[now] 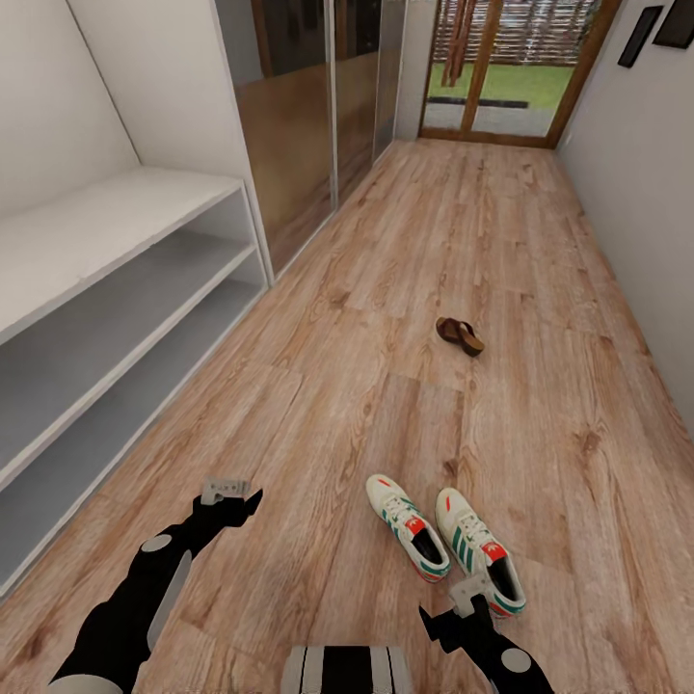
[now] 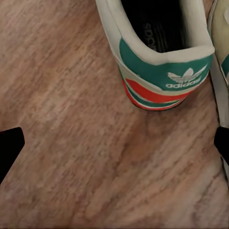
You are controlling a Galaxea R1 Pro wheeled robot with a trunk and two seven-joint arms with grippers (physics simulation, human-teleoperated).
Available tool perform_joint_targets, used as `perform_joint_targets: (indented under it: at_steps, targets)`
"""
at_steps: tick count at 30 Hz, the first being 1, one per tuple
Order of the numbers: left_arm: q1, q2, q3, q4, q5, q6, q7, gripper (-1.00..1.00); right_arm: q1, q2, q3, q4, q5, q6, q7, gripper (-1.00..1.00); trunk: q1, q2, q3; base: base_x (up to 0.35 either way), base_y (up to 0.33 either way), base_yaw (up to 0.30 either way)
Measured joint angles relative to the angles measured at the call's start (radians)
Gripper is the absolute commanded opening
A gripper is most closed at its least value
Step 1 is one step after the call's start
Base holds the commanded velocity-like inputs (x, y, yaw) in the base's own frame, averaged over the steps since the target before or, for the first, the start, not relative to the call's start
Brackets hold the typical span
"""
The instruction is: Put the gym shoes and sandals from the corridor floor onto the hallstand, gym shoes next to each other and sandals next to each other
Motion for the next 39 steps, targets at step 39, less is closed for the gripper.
perform_joint_targets:
  at_steps: [39]
  targets:
    - [0.014,0.001,0.002,-0.012,0.000,0.031,-0.005,1.00,0.000,0.000,0.001,0.000,0.000,0.000,0.000,1.00,0.004,-0.002,-0.064,0.000,0.000,0.000]
